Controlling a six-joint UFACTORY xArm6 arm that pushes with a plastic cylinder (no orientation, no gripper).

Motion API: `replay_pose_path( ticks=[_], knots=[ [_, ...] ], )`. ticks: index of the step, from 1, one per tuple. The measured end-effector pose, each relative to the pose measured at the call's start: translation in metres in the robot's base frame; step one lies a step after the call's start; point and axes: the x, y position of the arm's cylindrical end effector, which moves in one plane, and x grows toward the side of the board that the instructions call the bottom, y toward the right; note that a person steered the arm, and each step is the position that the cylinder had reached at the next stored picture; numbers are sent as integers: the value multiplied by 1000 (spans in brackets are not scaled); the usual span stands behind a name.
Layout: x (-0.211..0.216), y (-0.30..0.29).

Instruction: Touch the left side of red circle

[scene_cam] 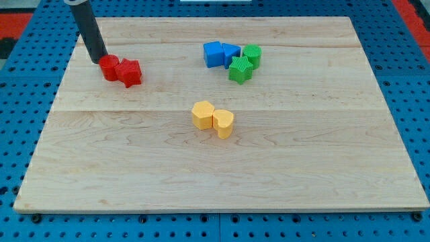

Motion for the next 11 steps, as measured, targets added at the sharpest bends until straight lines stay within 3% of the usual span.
replay_pose_path(
  ticks=[4, 7, 11],
  knots=[
    [3, 69],
    [-20, 34],
    [6, 13]
  ],
)
